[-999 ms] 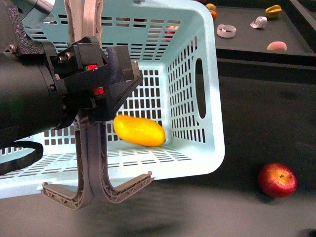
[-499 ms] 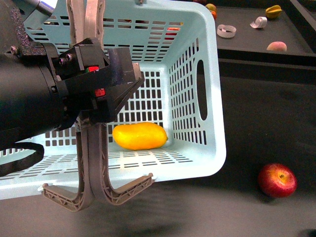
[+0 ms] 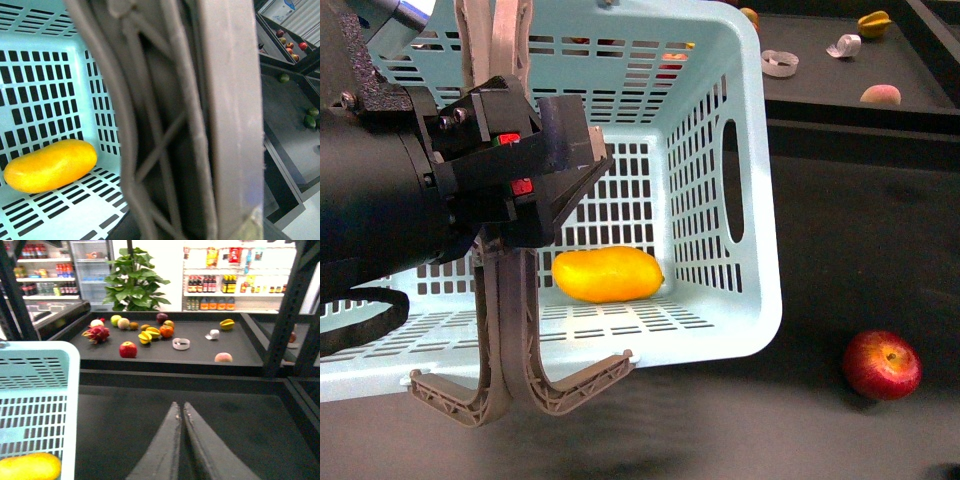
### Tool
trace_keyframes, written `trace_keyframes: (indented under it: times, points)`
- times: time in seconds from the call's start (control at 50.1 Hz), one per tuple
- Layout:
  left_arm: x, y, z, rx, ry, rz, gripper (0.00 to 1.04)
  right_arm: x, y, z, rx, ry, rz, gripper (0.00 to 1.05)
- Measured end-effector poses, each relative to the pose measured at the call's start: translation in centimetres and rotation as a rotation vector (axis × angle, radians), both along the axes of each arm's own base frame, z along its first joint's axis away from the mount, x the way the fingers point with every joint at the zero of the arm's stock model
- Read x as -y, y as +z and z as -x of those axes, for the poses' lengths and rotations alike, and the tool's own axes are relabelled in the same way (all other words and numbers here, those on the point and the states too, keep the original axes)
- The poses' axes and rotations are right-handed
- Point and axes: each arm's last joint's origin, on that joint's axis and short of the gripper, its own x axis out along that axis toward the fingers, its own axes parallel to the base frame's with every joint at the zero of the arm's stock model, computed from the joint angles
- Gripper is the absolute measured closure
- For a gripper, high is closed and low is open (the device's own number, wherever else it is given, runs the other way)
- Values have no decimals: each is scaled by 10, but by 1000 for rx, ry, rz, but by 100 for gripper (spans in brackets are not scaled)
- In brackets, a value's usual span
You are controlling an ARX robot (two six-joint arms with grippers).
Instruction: Pick mango with right arm and hold basket with left
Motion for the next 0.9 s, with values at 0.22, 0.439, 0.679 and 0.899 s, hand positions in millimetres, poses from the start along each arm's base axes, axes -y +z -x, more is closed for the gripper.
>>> trace_keyframes:
  times: [0.22,0.439,0.679,0.899]
  points:
    - [0,0,0,0,2,0,88,8,-6,5,1,-31,2,103]
    - [0,0,0,0,1,0,88,8,-13,9,9,-32,2,103]
    - [0,0,0,0,-1,0,88,8,-17,17,-18,-32,3,103]
    - [0,0,0,2,-1,-2,88,8,-16,22,4,-31,3,103]
